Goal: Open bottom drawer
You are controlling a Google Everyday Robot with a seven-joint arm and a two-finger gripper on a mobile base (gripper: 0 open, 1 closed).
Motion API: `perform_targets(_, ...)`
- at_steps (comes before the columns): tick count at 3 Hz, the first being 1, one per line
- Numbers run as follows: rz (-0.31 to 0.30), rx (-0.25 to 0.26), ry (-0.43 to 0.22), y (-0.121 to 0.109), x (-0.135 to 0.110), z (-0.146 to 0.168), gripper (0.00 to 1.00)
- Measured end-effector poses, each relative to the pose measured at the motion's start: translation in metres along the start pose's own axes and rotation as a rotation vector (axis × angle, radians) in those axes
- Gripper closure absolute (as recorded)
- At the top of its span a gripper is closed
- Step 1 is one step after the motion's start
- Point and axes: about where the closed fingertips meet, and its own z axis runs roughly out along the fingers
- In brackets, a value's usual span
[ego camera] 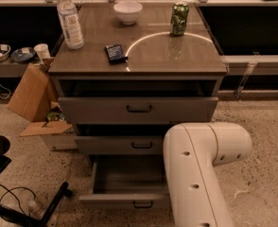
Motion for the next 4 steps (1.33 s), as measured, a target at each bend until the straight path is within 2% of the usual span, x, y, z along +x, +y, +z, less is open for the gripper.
perform_targets(2, 0.0, 0.0, 0.0, 0.0001, 0.0, 0.0001, 0.12)
perform_targets(3, 0.0, 0.0, 0.0, 0.0001, 0.0, 0.0001, 0.0)
perform_targets(4, 0.0, 0.0, 0.0, 0.0001, 0.0, 0.0001, 0.0)
